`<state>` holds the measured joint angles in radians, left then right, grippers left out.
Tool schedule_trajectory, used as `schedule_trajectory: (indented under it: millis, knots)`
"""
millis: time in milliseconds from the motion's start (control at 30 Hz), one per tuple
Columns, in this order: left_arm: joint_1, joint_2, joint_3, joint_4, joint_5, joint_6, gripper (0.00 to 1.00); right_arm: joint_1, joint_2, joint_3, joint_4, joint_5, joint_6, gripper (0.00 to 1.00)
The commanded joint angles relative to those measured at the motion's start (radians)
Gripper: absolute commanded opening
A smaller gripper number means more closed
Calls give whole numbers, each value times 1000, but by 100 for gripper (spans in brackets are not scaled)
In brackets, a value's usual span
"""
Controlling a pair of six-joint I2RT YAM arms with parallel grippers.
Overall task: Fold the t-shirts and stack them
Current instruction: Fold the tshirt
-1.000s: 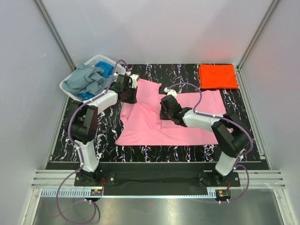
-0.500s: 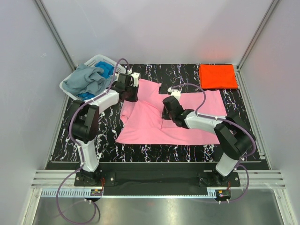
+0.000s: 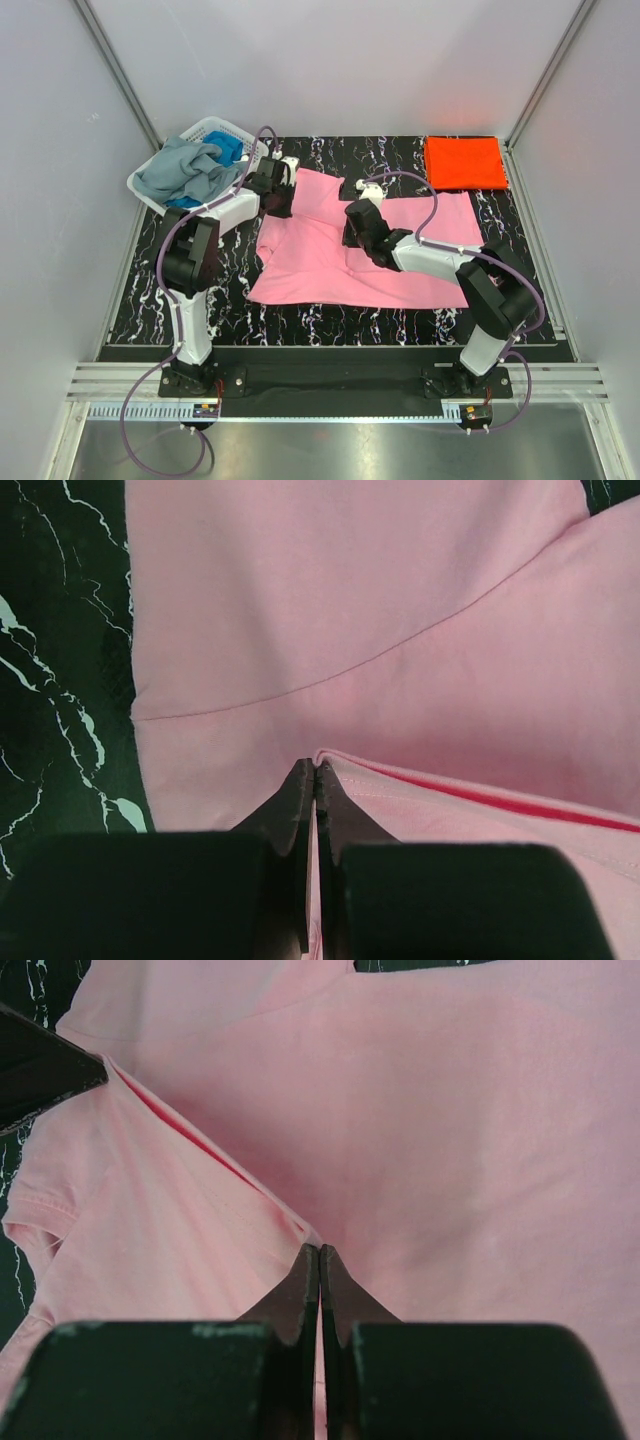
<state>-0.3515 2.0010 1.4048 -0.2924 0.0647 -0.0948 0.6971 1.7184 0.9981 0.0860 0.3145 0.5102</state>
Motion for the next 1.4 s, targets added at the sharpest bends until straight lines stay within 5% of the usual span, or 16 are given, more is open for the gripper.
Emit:
schedule_trajectory:
  millis: [0,267,433,533,600,733,867,1033,1200,1367]
  knots:
    - [5,-16,28,47,-60,-6,0,-5,-13,16,41,60,-25,0]
    - [3,-8,25,22,-121,-31,1,-5,26,46,29,97,-24,7]
    - [2,-37,39,-19,-173,-39,12,-5,47,86,6,107,-32,10]
    - [2,-63,91,-91,-270,-81,30,-8,53,141,-31,74,-53,29]
    - [2,-93,109,-184,-321,-132,37,-7,31,200,-204,73,-32,40]
    - [-17,-250,62,-306,-346,-213,43,-27,-69,278,-440,89,115,48]
    - [-85,-399,-83,-304,-224,-302,42,-91,-158,291,-769,89,304,46]
    - [-214,-545,-340,-165,-77,-480,41,-278,-337,70,-818,-35,462,34]
    - [-256,-556,-496,-177,-152,-618,41,-543,-447,-127,-750,-118,525,31]
    - [-256,-591,-596,-218,-301,-666,43,-668,-402,-177,-836,-86,620,27]
